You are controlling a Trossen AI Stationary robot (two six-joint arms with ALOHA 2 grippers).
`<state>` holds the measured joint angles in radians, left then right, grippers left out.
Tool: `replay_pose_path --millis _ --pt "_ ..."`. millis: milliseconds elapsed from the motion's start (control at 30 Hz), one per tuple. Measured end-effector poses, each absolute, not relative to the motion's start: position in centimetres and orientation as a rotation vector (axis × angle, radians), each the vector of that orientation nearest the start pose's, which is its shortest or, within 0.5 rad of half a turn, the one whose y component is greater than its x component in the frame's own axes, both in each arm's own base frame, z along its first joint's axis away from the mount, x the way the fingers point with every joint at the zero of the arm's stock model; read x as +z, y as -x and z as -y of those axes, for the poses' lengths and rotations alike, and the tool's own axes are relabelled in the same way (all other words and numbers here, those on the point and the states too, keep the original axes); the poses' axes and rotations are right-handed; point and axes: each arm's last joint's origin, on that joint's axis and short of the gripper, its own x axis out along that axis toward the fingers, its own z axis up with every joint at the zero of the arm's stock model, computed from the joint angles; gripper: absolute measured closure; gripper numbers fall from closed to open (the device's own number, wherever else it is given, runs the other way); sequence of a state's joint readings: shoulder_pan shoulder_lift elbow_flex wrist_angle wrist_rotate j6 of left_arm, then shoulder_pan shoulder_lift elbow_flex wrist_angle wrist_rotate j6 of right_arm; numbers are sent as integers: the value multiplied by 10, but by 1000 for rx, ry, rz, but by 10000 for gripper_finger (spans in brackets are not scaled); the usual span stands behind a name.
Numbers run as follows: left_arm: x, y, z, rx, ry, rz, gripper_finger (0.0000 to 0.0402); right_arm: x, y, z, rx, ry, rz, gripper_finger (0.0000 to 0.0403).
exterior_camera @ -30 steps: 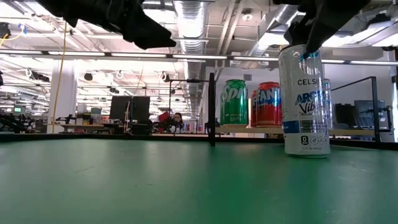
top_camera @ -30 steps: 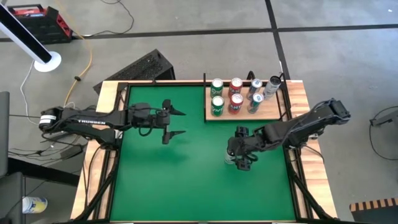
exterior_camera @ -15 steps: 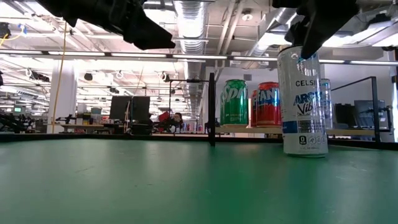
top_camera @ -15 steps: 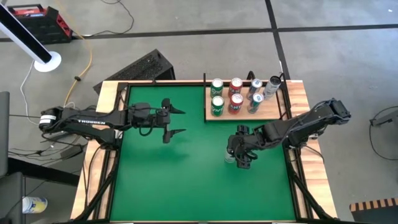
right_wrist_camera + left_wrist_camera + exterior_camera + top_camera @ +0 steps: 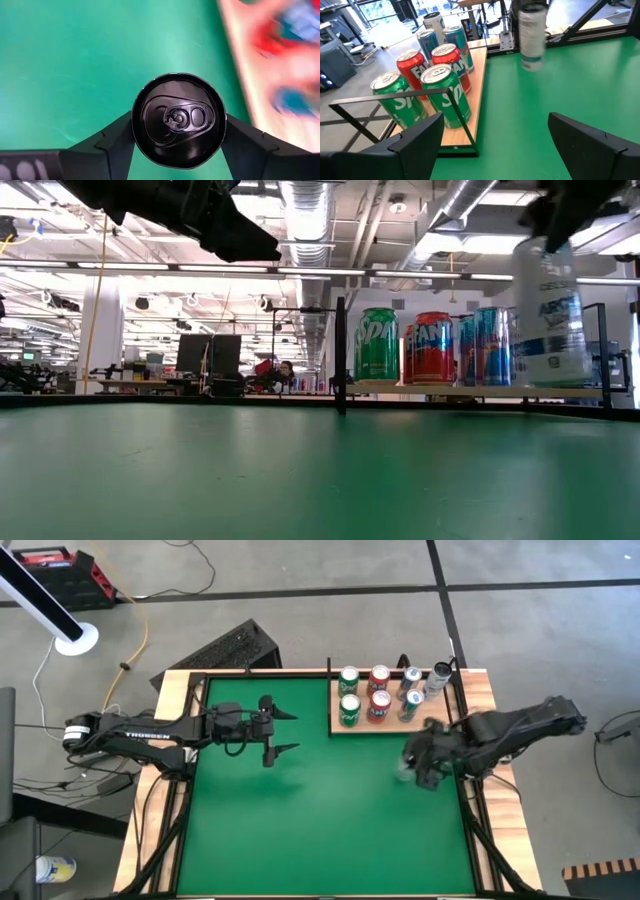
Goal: Place canned beverage on shelf
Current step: Put the white and blue soda can on the shelf aligned with the other white and blue soda can
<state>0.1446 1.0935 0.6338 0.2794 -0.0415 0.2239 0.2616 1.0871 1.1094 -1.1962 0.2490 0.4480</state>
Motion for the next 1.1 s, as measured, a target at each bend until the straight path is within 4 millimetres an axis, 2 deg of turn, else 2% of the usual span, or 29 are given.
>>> replay_pose_path --millis 167,433,600,733,1100 --pt "266 -237 -36 165 -212 -192 59 327 -133 -16 -376 -97 -1115 132" --pt "267 -237 -36 166 -188 -188 59 338 -104 15 -508 -44 -1052 132" --pt "269 -235 -36 168 -186 -184 59 333 -100 33 -577 3 -1120 132" --pt "270 -233 -36 169 -175 -186 59 324 -98 45 -567 13 -1181 132" --pt "272 -230 -35 170 -161 -185 59 325 -88 73 -594 12 -1144 132"
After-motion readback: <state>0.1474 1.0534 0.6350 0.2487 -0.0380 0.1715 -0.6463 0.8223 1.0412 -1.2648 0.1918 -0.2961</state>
